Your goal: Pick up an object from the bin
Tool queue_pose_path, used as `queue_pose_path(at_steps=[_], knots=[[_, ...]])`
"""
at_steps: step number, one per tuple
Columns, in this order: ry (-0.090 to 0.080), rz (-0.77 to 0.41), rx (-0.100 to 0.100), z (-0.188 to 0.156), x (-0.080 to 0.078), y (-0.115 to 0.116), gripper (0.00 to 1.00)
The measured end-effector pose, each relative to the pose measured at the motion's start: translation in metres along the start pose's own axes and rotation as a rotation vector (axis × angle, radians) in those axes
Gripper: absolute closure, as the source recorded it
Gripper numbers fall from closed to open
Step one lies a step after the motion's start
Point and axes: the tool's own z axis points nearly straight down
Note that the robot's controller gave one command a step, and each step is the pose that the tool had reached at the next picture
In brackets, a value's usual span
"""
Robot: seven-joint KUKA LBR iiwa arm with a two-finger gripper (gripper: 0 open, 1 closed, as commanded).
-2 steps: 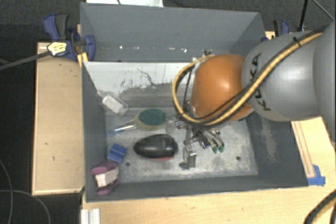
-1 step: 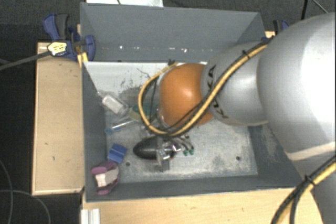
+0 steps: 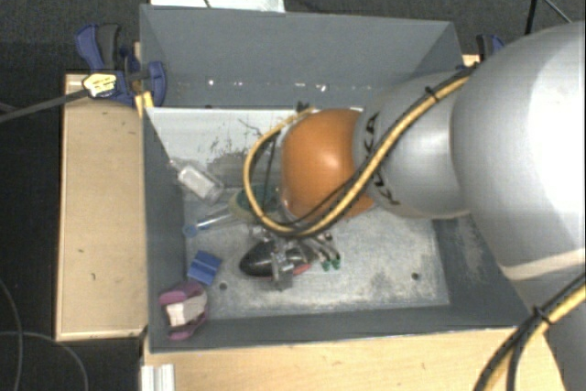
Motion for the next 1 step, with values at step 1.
queue_pose_path(at_steps=[1], knots=[[-0.009,0.002,0.003,-0.1366,-0.0133,-0.0354,1.0]])
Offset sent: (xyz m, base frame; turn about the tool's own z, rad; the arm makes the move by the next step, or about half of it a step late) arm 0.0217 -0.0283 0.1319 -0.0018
